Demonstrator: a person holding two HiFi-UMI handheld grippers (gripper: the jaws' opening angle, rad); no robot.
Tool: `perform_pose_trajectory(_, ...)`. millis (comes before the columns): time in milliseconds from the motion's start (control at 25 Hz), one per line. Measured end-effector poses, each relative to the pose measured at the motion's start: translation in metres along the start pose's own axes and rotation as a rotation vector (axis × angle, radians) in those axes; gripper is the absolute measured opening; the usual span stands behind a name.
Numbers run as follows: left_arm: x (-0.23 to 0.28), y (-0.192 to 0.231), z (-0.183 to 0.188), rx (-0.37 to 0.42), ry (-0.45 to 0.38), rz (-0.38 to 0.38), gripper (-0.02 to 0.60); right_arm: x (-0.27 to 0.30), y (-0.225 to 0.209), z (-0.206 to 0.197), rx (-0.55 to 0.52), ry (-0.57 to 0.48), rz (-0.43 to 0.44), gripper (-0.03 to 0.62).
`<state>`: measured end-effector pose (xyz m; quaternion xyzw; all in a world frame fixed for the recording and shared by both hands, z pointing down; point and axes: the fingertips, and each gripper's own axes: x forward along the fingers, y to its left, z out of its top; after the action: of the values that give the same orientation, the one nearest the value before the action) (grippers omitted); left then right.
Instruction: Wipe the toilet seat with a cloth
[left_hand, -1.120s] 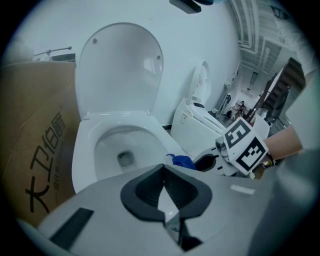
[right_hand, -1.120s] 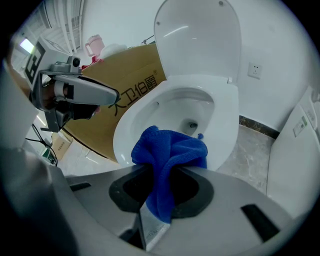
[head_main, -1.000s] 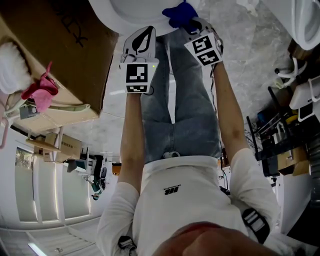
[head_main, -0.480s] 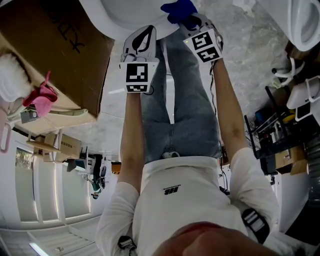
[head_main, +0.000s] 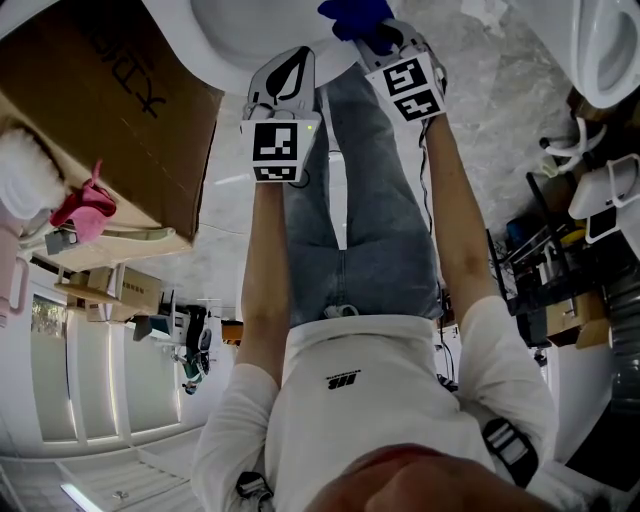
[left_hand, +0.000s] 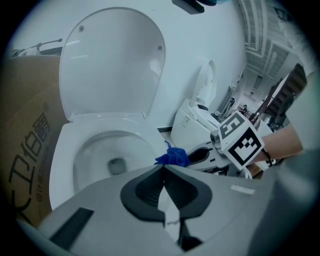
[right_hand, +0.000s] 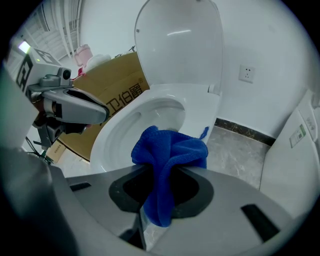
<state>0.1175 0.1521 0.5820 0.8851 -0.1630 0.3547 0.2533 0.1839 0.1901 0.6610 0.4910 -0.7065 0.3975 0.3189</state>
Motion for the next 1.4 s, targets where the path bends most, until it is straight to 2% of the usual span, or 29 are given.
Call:
perform_pose_trajectory(920,0.037,0.032,0.057,-0.073,-0.046,0.042,0.008,0.017,-0.065,0.064,-0.060,0.000,-0.018,0.086)
perform_pose_trajectory(1400,0.046,0.048,0.072,-0.098,-0.063,0.065,0.009,0.028,-0.086,0.095,-0.104,0.002,-0.029,0.086)
